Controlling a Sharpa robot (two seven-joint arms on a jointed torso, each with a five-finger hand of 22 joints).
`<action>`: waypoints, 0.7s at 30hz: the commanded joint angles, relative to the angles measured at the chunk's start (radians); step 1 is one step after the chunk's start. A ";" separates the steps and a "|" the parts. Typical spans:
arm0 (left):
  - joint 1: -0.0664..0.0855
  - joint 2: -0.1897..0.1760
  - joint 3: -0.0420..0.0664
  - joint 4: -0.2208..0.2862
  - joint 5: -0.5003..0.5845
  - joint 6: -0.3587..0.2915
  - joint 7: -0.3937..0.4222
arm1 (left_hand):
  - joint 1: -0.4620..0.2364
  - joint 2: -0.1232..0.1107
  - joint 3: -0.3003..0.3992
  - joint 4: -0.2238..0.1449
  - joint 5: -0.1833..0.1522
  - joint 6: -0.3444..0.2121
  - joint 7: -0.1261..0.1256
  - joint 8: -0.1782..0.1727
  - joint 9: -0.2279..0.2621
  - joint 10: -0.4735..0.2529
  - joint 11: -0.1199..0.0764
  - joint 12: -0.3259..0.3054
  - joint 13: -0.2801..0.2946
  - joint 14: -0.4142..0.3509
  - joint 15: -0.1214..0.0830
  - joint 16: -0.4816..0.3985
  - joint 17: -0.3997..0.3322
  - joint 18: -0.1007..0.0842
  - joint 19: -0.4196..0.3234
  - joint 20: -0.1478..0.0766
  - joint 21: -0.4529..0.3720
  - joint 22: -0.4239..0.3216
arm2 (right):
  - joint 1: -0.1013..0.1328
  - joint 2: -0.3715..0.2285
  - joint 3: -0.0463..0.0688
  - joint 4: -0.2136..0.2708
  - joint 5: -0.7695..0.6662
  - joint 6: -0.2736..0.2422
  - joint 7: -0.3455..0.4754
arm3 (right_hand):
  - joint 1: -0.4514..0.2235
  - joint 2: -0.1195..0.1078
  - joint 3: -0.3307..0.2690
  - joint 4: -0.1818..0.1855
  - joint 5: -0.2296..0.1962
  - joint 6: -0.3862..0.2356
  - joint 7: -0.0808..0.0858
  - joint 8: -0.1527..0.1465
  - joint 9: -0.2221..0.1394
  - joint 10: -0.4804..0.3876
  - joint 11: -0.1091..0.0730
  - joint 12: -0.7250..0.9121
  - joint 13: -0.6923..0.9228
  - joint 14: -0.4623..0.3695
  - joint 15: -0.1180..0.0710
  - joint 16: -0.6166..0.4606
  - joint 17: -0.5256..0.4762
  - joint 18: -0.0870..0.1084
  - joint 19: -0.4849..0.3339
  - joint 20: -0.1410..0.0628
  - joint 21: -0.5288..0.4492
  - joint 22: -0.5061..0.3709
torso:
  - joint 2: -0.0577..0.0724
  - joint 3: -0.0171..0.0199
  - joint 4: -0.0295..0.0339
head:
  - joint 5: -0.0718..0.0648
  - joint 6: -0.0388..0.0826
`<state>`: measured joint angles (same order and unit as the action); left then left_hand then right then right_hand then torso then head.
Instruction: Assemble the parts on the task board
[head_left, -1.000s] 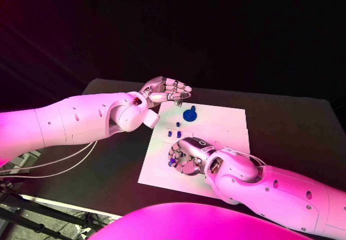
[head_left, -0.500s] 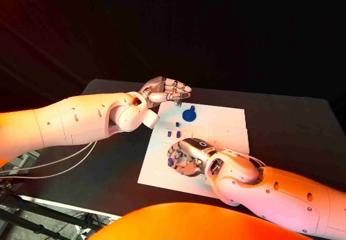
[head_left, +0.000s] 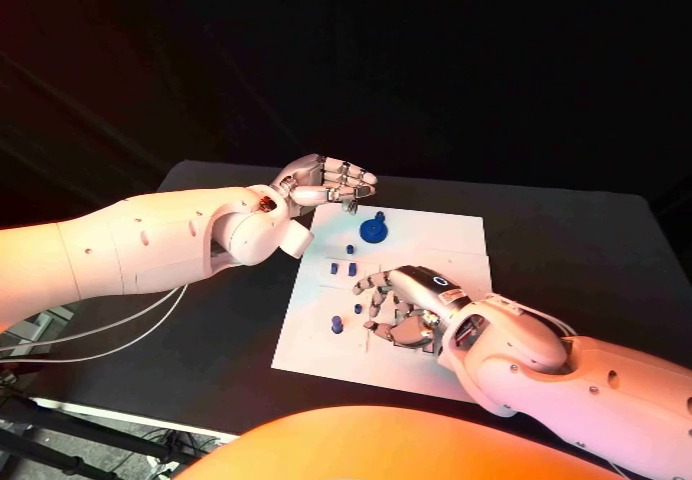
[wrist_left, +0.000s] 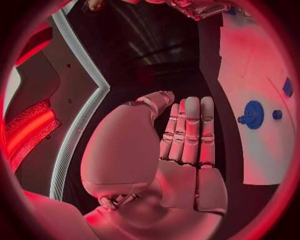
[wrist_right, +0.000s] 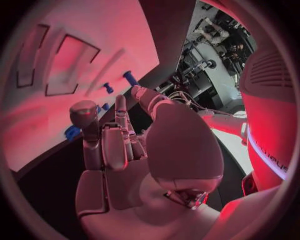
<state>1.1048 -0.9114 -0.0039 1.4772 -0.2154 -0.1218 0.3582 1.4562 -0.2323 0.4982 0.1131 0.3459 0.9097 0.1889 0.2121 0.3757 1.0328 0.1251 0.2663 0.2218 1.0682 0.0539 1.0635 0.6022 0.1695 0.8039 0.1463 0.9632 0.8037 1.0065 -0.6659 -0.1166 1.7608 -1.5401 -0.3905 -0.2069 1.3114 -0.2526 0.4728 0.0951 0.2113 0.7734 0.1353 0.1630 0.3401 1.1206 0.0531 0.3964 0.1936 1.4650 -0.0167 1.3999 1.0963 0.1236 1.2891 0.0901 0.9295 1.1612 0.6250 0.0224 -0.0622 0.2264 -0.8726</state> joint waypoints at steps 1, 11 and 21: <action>0.001 -0.003 0.001 0.002 -0.003 0.020 0.005 | 0.002 0.008 -0.001 -0.005 0.001 -0.009 0.001 -0.002 -0.001 -0.009 0.002 0.005 0.001 -0.005 0.000 -0.003 -0.002 0.013 -0.001 0.008 -0.007 -0.001 | 0.022 -0.058 0.006 0.024 0.146 -0.063 0.026 | 0.013 0.006 -0.015 0.007 0.001 0.050 0.008 0.020 0.005 0.018 0.006 0.028 0.015 0.013 -0.001 -0.011 -0.016 0.006 -0.001 -0.004 -0.014 -0.006 | 0.000 -0.0009 -0.0008 | -0.020 0.000; 0.000 -0.018 0.000 0.007 -0.003 0.013 0.010 | 0.000 0.009 -0.001 -0.004 0.001 -0.010 0.001 -0.002 -0.001 -0.011 0.002 0.005 0.001 -0.006 0.000 -0.003 -0.002 0.013 -0.001 0.009 -0.007 -0.001 | 0.098 -0.285 0.015 0.064 0.469 -0.006 -0.053 | -0.014 0.018 -0.195 0.149 0.039 0.122 -0.007 0.164 0.035 0.059 -0.009 0.524 0.445 0.038 -0.014 0.037 0.077 -0.006 0.050 -0.011 0.035 0.039 | -0.008 -0.0038 -0.0184 | -0.108 0.000; 0.000 -0.024 0.000 0.009 -0.002 0.012 0.011 | -0.002 0.009 -0.002 -0.003 0.000 -0.010 0.001 -0.001 -0.001 -0.011 0.003 0.005 0.001 -0.006 0.001 -0.003 -0.003 0.013 -0.001 0.009 -0.008 -0.002 | 0.088 -0.400 0.009 0.115 0.464 0.014 -0.136 | -0.062 0.062 -0.365 0.196 0.034 0.110 -0.019 0.262 0.062 0.272 -0.016 0.968 1.061 0.078 -0.016 0.131 0.323 -0.034 0.118 -0.017 0.186 0.148 | -0.011 -0.0032 -0.0231 | -0.149 0.000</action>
<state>1.1044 -0.9350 -0.0043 1.4836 -0.2158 -0.1210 0.3590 1.4563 -0.2323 0.4982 0.1131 0.3459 0.9060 0.1926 0.2121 0.3758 1.0292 0.1288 0.2663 0.2217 1.0683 0.0539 1.0635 0.6013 0.1695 0.8039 0.1463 0.9594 0.8037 1.0990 -1.0647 -0.1070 1.8676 -1.0876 -0.4017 -0.2887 1.2564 -0.1957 0.1225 0.2912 0.2464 0.8834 0.1205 0.4209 0.4012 1.3859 0.0364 1.3515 1.2344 1.4663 -0.0257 1.5277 1.3082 0.1078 1.4043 0.0734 1.1090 1.3032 0.6146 0.0196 -0.0840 0.0856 -0.8726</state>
